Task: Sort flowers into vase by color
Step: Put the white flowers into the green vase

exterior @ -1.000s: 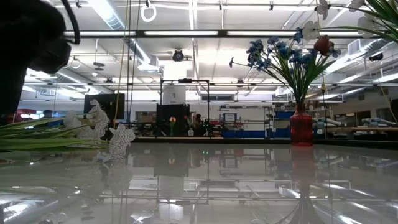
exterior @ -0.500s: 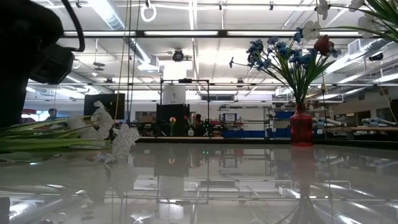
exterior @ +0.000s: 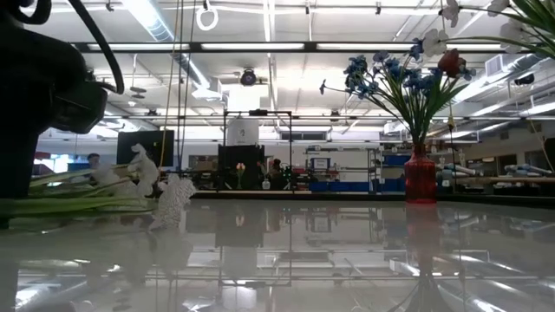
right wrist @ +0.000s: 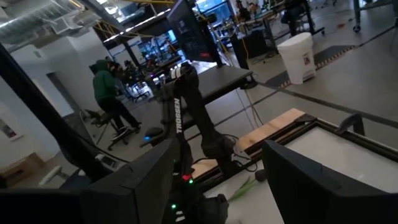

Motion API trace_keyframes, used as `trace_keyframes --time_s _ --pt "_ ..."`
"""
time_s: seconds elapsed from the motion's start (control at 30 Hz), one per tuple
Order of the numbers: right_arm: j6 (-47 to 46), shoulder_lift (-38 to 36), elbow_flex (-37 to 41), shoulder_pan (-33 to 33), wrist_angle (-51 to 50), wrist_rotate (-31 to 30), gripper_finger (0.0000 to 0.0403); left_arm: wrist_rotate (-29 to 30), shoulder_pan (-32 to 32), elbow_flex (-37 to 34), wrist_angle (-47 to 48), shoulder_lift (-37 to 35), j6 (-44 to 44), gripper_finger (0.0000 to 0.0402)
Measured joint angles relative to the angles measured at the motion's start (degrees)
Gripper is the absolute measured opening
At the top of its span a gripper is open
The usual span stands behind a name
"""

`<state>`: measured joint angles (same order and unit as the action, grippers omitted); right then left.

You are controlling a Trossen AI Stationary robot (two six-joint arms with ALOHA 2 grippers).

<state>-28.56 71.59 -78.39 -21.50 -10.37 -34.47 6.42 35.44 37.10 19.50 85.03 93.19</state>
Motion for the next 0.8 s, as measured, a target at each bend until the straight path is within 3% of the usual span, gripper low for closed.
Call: trace_keyframes --time_s 0.27,0.57,0.7,0.8 --pt "-0.37 0.0 0.0 0.0 -0.22 1.54 0.0252 -1.33 -3.0 1.24 1.11 -0.99 -2.36 0.0019" --pt "-0.08 0.0 0.01 0.0 -0.5 5.37 0.0252 0.34 -8.68 1.42 -6.73 -4.66 -6.63 0.0018" --pt "-0.18 0.0 0.02 0.16 -0.81 8.42 0.0252 5.05 -12.52 1.46 -12.4 -8.74 -10.51 0.0016" --pt "-2.38 -0.17 0.02 1.35 -1.72 14.27 0.0252 9.59 -16.34 1.42 -16.6 -13.02 -16.43 0.0015"
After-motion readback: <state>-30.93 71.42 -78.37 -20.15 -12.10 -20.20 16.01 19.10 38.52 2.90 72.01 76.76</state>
